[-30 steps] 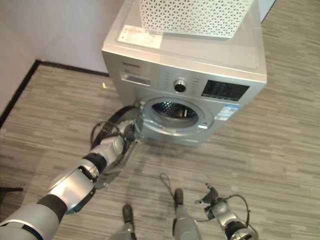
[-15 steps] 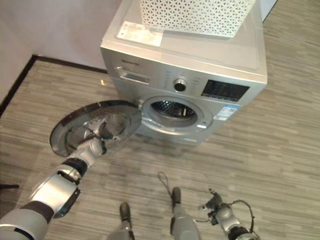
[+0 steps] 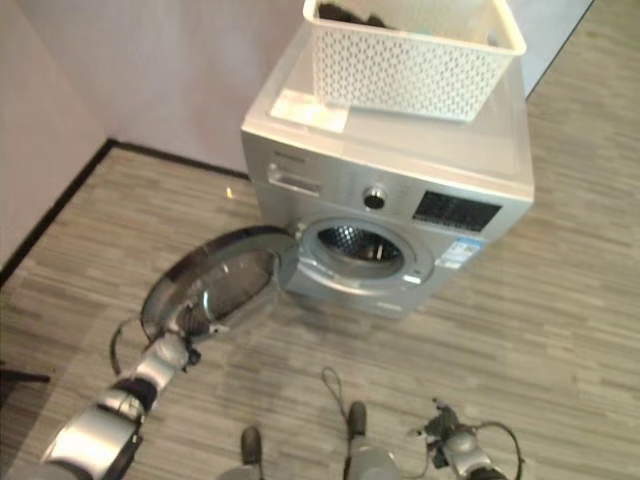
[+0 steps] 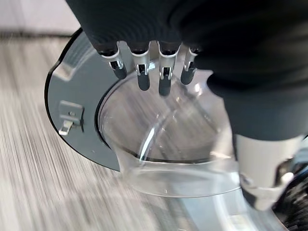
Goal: Grab the laundry basket,head to the washer,open it,put in the laundry and shut it.
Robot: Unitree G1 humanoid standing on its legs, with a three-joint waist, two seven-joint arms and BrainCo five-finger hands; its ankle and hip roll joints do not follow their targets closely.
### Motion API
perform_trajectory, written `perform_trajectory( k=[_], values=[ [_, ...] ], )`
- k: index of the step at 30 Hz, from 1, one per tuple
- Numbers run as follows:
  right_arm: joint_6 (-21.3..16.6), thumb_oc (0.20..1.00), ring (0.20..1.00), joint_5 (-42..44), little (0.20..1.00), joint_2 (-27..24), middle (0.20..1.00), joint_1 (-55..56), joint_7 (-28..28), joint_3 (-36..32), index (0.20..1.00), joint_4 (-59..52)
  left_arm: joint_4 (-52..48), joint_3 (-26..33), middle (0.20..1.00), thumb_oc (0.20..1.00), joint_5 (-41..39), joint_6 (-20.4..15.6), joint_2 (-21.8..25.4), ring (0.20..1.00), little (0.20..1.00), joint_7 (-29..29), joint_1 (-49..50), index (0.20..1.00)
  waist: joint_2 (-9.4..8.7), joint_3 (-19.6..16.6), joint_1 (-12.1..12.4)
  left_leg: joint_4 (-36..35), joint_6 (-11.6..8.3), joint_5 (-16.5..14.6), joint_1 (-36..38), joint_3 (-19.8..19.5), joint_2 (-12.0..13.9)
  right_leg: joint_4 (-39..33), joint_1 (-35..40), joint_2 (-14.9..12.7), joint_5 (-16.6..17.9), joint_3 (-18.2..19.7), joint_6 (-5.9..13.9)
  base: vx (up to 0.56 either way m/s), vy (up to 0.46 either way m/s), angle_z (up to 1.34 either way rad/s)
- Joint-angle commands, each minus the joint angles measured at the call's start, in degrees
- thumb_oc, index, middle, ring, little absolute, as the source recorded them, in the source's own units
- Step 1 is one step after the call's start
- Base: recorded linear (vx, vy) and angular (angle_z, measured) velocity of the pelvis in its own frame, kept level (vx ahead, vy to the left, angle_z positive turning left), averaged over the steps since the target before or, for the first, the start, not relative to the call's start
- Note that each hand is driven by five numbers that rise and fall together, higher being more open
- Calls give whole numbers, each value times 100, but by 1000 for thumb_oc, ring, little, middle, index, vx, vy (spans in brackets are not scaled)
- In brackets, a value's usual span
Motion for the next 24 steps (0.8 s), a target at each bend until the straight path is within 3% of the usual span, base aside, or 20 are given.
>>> perform_trajectory(
  k=[1,5,7,10,12,14,16,17,20,23,24],
  values=[
    [-42,1000,1000,227,1000,-115,1000,-64,-67,-294,1000,254,813,-4,1000,1000,-367,-257,-6,1000,1000,-156,-380,1000,-96,-71,127,32,78,-558,199,60,-115,18,307,-183,-938,30,79,89,21,13],
    [-263,1000,1000,790,1000,-306,1000,135,-492,-1159,1000,-633,1492,296,1000,1000,-159,-182,-163,1000,1000,-128,42,1000,-61,-112,28,98,62,-545,317,165,-90,18,428,-159,-975,71,49,26,60,7],
    [-470,1000,1000,1124,1000,-396,1000,335,-808,-1696,1000,-1333,1751,444,1000,1000,-202,-165,-268,1000,1000,-76,78,1000,-75,-117,-112,465,68,-611,25,306,-156,18,443,-277,-944,-46,53,-54,122,9],
    [-837,1000,1000,1676,1000,-492,1000,563,-1380,-2670,1000,-2292,1982,847,1000,1000,-430,-157,-426,1000,1000,65,267,1000,-18,-91,-398,1179,157,-887,-357,1066,-179,72,512,-495,-892,-282,94,-45,208,38],
    [-879,1000,1000,1677,1000,-531,1000,592,-1541,-2886,1000,-2513,1993,980,1000,1000,-465,-155,-436,1000,1000,70,411,1000,12,-111,-421,1227,228,-989,-335,1038,-236,111,520,-528,-882,-238,116,79,246,71],
    [-1025,1000,1000,1530,1000,-554,1000,788,-1982,-3613,1000,-3361,1963,1261,1000,1000,-484,-132,-424,1000,1000,52,658,1000,56,-139,-451,1348,449,-1219,-315,995,-390,467,484,-727,-915,-146,175,140,365,8],
    [-1066,1000,1000,1315,1000,-646,1000,774,-2256,-3890,1000,-3759,1966,1390,1000,1000,-477,-128,-423,1000,1000,26,805,1000,114,-149,-412,1306,659,-1379,-175,966,-546,992,337,-856,-974,-33,203,128,363,-16],
    [-1090,1000,1000,1099,1000,-749,1000,747,-2438,-4140,1000,-4277,1933,1468,1000,1000,-440,-100,-423,1000,1000,1,881,1000,163,-93,-412,1261,835,-1469,-2,913,-690,1733,95,-931,-831,97,235,165,405,-10],
    [-1202,1000,1000,741,1000,-970,1000,582,-2635,-4370,1000,-5363,2047,1584,1000,1000,-378,-30,-425,1000,1000,-68,973,1000,276,35,-485,1173,1087,-1626,379,744,-875,3148,-385,-958,-630,383,213,140,287,25],
    [-1211,1000,1000,561,1000,-1156,1000,510,-2661,-4502,1000,-5829,2065,1570,1000,1000,-310,-18,-432,1000,1000,-69,980,1000,310,47,-485,1119,1127,-1681,549,655,-920,3382,-557,-1003,-620,390,207,139,96,21],
    [-1208,1000,1000,402,1000,-1431,1000,440,-2658,-4689,1000,-6237,2065,1508,1000,1000,-223,-28,-426,1000,1000,-94,981,1000,293,-5,-480,1082,1088,-1721,624,521,-943,3063,-581,-1084,-490,387,262,189,-47,31]
  ],
)
